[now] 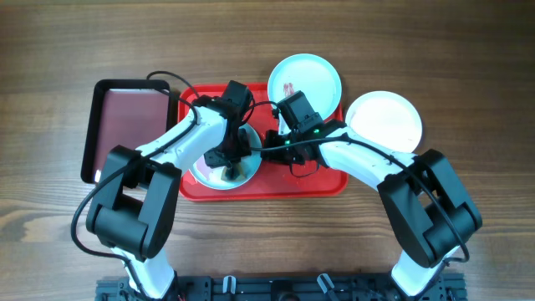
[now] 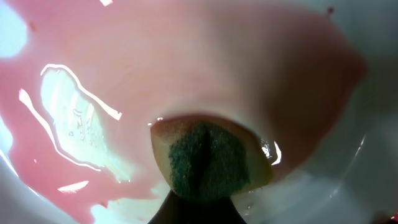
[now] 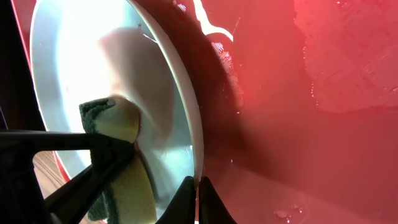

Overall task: Clean dirty plates on tray and stack at the side
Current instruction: 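Scrub the light-blue plate with the sponge in left gripper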

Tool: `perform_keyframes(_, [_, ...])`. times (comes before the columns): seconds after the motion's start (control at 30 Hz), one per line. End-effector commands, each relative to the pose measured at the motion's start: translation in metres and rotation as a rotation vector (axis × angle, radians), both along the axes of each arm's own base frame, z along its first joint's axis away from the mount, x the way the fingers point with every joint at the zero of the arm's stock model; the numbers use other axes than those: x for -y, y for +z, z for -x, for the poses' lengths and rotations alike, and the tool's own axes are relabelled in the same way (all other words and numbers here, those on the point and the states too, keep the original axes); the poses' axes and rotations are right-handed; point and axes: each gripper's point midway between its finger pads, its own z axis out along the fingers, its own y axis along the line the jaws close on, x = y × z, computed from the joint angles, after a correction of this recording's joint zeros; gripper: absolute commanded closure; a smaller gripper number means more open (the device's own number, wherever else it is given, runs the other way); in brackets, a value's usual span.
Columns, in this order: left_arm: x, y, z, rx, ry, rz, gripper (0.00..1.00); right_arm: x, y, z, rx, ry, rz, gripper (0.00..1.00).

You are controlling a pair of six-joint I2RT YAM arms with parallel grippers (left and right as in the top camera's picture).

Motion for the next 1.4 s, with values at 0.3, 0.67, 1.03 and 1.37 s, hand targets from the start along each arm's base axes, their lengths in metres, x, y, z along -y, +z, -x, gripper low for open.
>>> perform_keyframes(0.3, [0.06,-0.01,0.012,-0.021,-0.391,0.395,0.96,0.004,-0.006,-0.001,0.002,0.001,0.028,0.96])
perform_keyframes(0.67, [-0.033,-0.013,-0.063,0.283,-0.009,-0.187,0.96,0.004,-0.005,-0.001,0.003,0.006,0.026,0.96])
perform_keyframes(1.03, [-0.079,-0.023,-0.016,0.002,0.119,-0.115,0.96,0.0,-0.003,-0.001,0.01,0.024,0.006,0.96])
perform_keyframes(1.37, [-0.044,-0.023,-0.021,0.002,0.039,0.081,0.96,-0.018,0.0,-0.005,0.107,0.132,-0.04,0.67])
